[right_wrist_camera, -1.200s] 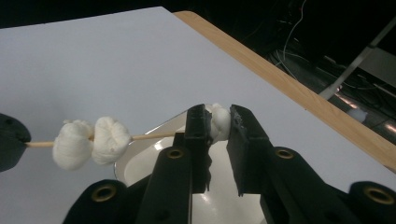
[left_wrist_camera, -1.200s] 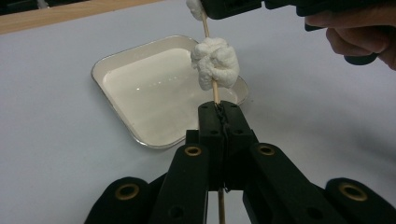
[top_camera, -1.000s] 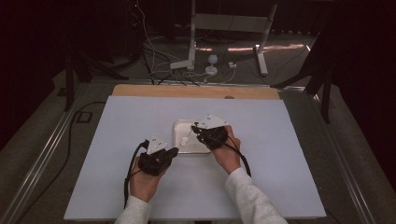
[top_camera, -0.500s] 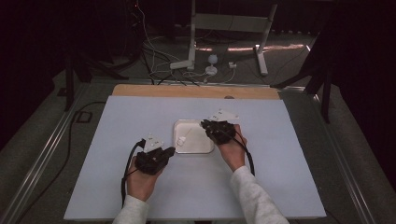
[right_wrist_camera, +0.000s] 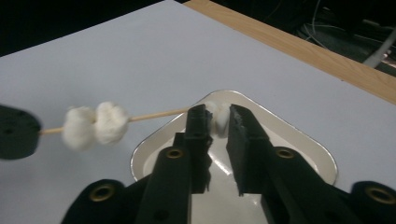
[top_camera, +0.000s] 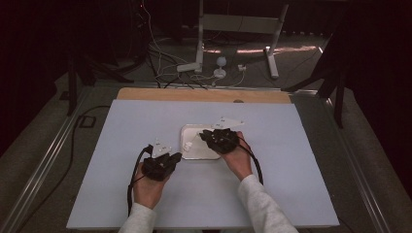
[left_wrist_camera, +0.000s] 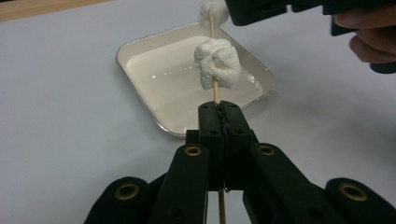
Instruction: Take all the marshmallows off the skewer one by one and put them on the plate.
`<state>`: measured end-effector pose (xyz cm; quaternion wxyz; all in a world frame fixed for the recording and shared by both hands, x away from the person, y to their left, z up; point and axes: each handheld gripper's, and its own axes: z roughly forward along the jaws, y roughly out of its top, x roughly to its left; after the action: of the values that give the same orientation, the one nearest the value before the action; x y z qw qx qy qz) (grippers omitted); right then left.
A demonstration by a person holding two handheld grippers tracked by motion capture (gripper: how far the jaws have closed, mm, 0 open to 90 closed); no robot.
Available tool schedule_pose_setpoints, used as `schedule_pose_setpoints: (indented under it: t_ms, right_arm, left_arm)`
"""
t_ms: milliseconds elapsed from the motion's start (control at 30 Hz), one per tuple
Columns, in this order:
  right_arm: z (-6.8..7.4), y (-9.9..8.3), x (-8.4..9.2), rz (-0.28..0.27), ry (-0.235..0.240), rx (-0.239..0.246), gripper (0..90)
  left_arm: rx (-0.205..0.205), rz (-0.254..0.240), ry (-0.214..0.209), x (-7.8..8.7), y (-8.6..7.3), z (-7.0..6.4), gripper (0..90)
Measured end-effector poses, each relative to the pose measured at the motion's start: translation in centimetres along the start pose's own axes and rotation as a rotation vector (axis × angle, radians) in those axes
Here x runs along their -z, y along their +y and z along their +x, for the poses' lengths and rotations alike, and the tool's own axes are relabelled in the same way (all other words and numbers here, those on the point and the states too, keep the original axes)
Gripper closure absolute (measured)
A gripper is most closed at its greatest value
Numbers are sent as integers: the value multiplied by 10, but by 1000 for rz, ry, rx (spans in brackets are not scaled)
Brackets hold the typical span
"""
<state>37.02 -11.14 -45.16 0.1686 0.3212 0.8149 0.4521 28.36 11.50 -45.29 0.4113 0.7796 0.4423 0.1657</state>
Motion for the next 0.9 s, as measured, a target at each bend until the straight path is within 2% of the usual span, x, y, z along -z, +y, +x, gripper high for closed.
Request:
schedule_pose_setpoints:
  t_ms: [167,267,433,567,600,700,767,833,867,900]
  right_arm:
    - [0,-1,-2,14,-9,5,726]
    - [-1,-3,-4,20,-26,-2,669]
    - [0,-7,-12,85,-55,33,659]
    - [-1,-10,-14,76,-51,7,689]
    - [-3,-10,-15,80,-68,-15,724]
    - [-6,-10,-15,89,-84,-33,735]
    - [-10,-11,-16,102,-112,-56,739]
    - [-13,-13,-15,104,-98,-79,702]
    - [-13,-13,-13,100,-79,-77,648]
    - [-13,-13,-13,100,-79,-77,648]
  left_arm:
    - [3,7,-5,-4,0,1,900]
    - [4,6,-21,-5,0,0,900]
    - [8,8,-35,-5,1,-1,900]
    - [8,25,-48,-8,0,-1,900]
    - [10,27,-53,-8,0,-1,900]
    - [6,34,-59,-8,0,-1,900]
    - [7,35,-57,-8,-1,-1,900]
    - [10,31,-56,-8,-1,0,900]
    - [14,25,-53,-8,-1,1,899]
    - [17,19,-54,-7,-1,1,899]
